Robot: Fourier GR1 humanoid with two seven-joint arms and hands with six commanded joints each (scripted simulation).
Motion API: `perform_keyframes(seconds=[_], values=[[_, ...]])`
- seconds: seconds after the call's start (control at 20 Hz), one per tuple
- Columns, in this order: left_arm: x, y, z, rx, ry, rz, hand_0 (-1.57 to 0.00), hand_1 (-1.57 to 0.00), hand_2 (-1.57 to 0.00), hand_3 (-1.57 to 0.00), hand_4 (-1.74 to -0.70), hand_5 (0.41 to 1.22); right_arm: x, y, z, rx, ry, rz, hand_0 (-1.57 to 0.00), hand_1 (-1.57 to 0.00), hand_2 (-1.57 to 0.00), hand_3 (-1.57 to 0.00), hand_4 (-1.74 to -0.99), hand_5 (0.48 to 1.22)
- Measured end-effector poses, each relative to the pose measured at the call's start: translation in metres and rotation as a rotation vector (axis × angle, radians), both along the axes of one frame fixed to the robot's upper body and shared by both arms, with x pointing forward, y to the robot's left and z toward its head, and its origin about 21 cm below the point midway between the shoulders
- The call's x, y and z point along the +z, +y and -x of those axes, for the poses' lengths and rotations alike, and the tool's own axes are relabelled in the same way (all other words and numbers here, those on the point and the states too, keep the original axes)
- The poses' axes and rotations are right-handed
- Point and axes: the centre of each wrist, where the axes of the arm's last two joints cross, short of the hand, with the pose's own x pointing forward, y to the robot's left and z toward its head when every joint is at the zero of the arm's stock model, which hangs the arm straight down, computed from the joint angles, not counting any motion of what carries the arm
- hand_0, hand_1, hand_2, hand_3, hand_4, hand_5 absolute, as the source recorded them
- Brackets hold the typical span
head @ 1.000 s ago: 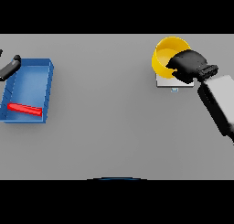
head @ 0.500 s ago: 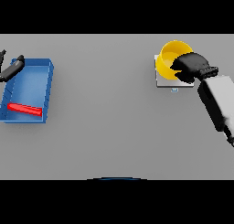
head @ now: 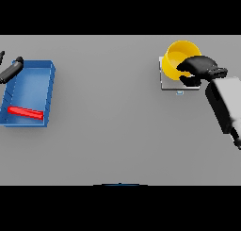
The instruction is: Pick up the red beaker and tilt it to pour out 1 green nut into yellow bowl. Pick up the yellow bowl and place it on the metallic measuring scale.
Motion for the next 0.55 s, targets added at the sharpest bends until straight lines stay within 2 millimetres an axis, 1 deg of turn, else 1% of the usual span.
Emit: perform_keyframes(seconds=[0.05,0.15,0.25,0.3,0.4,0.45,0.55], values=[[0.001,0.000,-0.001,0.001,0.000,-0.002,0.00,0.00,0.00,0.00,-0.73,0.717,0.000,0.002,0.000,-0.001,0.011,0.010,-0.37,-0.58,-0.69,-0.61,-1.539,0.933],[-0.002,-0.001,-0.002,-0.003,0.005,-0.002,0.00,0.00,0.00,0.00,-0.72,0.708,0.000,-0.001,0.000,0.010,0.014,0.029,-0.24,-0.38,-0.52,-0.53,-1.501,0.877],[-0.004,0.001,-0.001,0.008,0.006,-0.005,0.00,0.00,0.00,0.00,-0.72,0.703,0.001,-0.003,0.000,0.041,0.011,0.038,-0.15,-0.24,-0.37,-0.45,-1.469,0.842],[-0.006,0.000,0.000,0.006,0.001,-0.005,0.00,0.00,0.00,0.00,-0.72,0.700,-0.002,-0.008,0.002,0.051,0.018,0.039,-0.12,-0.19,-0.31,-0.41,-1.456,0.827],[0.000,0.000,-0.002,0.000,-0.009,-0.004,0.00,0.00,0.00,0.00,-0.72,0.697,-0.001,-0.001,-0.001,0.044,0.027,0.046,-0.08,-0.12,-0.20,-0.35,-1.431,0.799],[0.001,-0.002,-0.003,-0.002,-0.002,0.003,0.00,0.00,0.00,0.00,-0.72,0.696,-0.003,-0.004,0.000,0.027,0.038,0.051,-0.06,-0.10,-0.16,-0.32,-1.422,0.785],[0.000,0.001,-0.001,0.004,0.009,-0.003,0.00,0.00,0.00,0.00,-0.72,0.693,-0.002,-0.004,0.001,0.008,0.049,0.057,-0.04,-0.06,-0.10,-0.27,-1.410,0.759]])
